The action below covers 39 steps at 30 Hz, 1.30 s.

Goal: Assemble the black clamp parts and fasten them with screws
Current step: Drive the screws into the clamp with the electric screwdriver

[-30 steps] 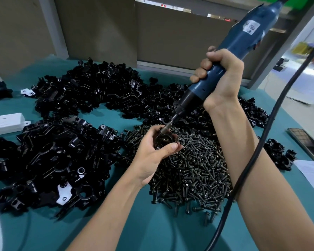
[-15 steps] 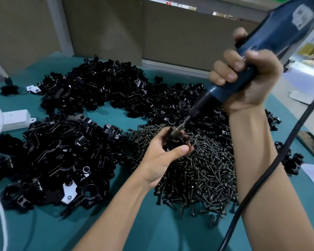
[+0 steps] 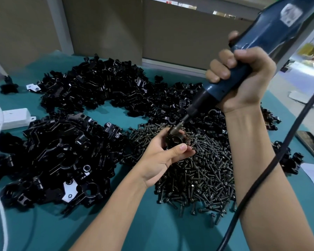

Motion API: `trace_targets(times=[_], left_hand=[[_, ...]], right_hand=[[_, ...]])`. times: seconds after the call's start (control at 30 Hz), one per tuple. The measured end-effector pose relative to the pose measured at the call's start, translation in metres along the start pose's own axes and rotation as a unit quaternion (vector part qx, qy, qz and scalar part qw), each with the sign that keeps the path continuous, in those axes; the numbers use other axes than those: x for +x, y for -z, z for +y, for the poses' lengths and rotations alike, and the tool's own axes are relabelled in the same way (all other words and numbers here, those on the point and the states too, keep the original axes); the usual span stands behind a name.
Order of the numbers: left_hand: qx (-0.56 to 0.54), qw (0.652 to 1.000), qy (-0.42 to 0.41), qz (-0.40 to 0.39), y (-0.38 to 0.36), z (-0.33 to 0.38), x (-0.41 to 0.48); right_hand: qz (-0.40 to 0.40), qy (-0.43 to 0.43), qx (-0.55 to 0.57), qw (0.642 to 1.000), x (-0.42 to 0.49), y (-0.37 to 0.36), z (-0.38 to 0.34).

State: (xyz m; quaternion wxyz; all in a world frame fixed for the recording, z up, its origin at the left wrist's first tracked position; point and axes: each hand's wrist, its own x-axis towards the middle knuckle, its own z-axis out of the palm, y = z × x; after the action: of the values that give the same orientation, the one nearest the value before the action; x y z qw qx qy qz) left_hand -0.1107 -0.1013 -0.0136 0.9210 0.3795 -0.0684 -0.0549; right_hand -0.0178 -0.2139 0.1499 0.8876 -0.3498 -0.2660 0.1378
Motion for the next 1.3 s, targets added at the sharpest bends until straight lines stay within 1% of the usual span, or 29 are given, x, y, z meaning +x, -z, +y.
trace_targets(times=[0.07, 0.1, 0.13, 0.2, 0.3, 0.4, 0.63, 0.93, 1.1, 1.3], left_hand=[[-0.032, 0.999, 0.021, -0.009, -0.001, 0.002, -0.002], [-0.04, 0.999, 0.026, -0.006, -0.001, 0.002, -0.003], [-0.042, 0.999, 0.028, -0.002, -0.001, 0.002, -0.003], [-0.036, 0.999, 0.017, 0.009, -0.001, 0.001, -0.002], [-0.024, 0.999, -0.008, 0.029, 0.0, 0.001, 0.0], [-0.026, 0.998, -0.032, 0.05, 0.003, 0.001, 0.002], [-0.015, 0.996, -0.058, 0.073, 0.004, 0.003, 0.003], [0.023, 0.997, -0.053, 0.05, 0.006, 0.006, -0.001], [0.077, 0.996, -0.034, 0.042, 0.006, 0.009, -0.004], [0.078, 0.996, -0.027, 0.043, 0.003, 0.008, -0.005]], right_hand=[[-0.061, -0.039, 0.09, 0.993, -0.001, 0.002, -0.004], [-0.076, -0.05, 0.123, 0.988, 0.0, 0.002, -0.007], [-0.074, -0.043, 0.139, 0.987, 0.0, 0.003, -0.011], [-0.033, -0.004, 0.114, 0.993, 0.002, 0.003, -0.018], [0.045, 0.055, 0.01, 0.997, -0.001, 0.004, -0.025], [0.068, 0.079, -0.048, 0.993, -0.007, 0.005, -0.025], [0.056, 0.058, -0.097, 0.992, -0.009, 0.002, -0.014], [0.087, 0.054, -0.106, 0.989, -0.004, 0.004, -0.007], [0.121, 0.033, -0.13, 0.984, 0.001, 0.006, -0.008], [0.136, 0.026, -0.133, 0.981, 0.002, 0.006, -0.007]])
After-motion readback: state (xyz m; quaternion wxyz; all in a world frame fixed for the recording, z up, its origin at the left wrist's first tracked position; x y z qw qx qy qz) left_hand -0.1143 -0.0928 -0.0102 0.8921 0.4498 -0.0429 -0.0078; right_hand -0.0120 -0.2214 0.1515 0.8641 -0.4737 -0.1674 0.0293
